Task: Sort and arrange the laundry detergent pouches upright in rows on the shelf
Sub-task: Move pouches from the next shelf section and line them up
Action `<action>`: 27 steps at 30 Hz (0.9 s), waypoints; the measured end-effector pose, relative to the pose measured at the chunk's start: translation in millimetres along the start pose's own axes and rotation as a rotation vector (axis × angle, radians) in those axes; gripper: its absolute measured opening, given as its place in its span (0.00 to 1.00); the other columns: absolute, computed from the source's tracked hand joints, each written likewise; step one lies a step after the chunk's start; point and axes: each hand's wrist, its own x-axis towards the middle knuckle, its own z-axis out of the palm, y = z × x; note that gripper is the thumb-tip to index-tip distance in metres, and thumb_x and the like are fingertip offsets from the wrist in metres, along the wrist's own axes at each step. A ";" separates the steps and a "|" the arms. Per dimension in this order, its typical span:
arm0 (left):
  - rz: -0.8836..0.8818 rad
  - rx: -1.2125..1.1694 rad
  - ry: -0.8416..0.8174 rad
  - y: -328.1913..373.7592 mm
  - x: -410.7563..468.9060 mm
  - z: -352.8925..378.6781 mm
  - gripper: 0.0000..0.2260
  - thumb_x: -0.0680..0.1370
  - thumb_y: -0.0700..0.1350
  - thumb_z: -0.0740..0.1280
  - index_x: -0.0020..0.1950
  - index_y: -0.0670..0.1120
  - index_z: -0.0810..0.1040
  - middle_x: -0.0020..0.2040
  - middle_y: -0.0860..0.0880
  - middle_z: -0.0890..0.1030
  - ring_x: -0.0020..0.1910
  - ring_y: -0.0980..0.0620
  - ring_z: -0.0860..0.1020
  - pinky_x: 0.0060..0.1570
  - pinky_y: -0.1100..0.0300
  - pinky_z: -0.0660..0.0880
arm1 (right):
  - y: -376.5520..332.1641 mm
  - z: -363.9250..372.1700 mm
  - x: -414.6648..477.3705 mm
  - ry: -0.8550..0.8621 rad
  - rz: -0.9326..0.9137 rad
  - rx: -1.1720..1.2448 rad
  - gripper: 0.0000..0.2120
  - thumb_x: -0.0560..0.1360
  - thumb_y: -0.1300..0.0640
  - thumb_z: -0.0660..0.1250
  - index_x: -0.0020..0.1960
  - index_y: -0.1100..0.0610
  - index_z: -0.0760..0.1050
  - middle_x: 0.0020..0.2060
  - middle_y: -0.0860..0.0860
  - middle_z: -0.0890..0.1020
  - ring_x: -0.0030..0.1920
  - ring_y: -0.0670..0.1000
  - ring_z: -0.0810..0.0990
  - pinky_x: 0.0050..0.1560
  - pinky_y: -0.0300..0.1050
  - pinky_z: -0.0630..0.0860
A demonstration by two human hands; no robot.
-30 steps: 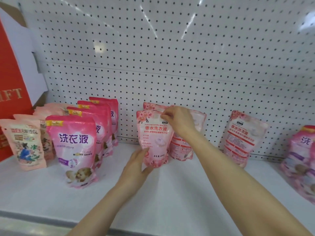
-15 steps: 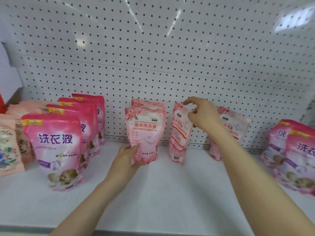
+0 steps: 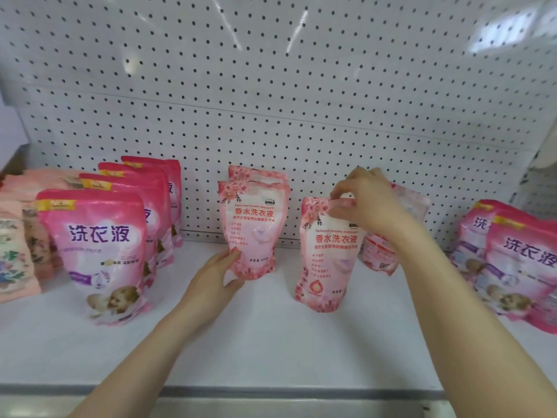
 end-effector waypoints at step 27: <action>-0.191 -0.092 0.169 34.9 -0.1 -4.4 0.38 0.65 0.51 0.78 0.68 0.49 0.63 0.63 0.50 0.72 0.60 0.46 0.75 0.51 0.55 0.73 | -76.3 54.6 35.4 0.197 -0.036 0.598 0.06 0.72 0.48 0.74 0.40 0.49 0.82 0.31 0.44 0.82 0.31 0.41 0.75 0.37 0.41 0.71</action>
